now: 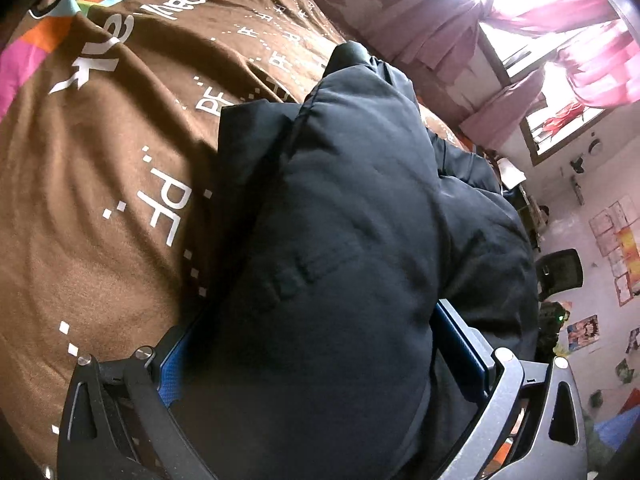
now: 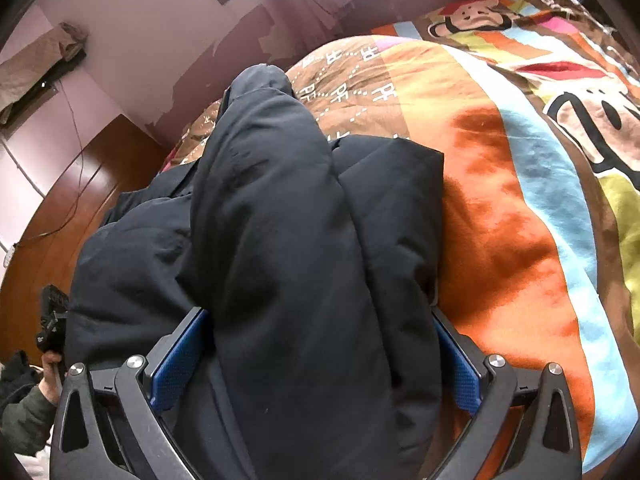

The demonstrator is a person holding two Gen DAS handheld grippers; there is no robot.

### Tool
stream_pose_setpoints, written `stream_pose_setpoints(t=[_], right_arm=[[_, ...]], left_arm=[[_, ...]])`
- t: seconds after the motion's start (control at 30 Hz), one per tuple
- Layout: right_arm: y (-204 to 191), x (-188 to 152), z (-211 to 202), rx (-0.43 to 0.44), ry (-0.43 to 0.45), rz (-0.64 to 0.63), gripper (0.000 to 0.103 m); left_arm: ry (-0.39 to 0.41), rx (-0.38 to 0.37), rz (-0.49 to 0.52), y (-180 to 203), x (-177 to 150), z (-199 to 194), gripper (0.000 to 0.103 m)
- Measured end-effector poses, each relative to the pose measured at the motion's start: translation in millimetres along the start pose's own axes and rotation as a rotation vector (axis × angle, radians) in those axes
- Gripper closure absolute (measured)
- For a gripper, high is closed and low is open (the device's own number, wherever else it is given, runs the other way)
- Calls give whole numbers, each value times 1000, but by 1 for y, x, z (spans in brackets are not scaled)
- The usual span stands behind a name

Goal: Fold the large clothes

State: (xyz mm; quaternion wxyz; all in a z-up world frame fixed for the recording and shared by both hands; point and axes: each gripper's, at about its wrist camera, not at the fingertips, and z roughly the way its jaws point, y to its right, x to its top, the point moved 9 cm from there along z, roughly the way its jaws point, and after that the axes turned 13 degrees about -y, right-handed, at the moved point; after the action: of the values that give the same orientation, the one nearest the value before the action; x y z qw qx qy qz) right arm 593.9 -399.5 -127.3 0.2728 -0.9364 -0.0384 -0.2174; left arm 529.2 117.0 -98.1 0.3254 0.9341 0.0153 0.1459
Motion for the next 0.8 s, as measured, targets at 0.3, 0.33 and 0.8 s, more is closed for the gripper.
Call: stream_pose_setpoints(t=[0.3,0.33,0.8], right_arm=[[0,3,4,-18,-17,1,0],[0,3,4,-15,-16,1,0],[-13,3,4,-73,-91,-12,17]], left_arm=[[-38,32,-5,-4,6,0,1],[-34,33,-1,-3,6,0,1],[-32,19,-14,18,9,-2,34]])
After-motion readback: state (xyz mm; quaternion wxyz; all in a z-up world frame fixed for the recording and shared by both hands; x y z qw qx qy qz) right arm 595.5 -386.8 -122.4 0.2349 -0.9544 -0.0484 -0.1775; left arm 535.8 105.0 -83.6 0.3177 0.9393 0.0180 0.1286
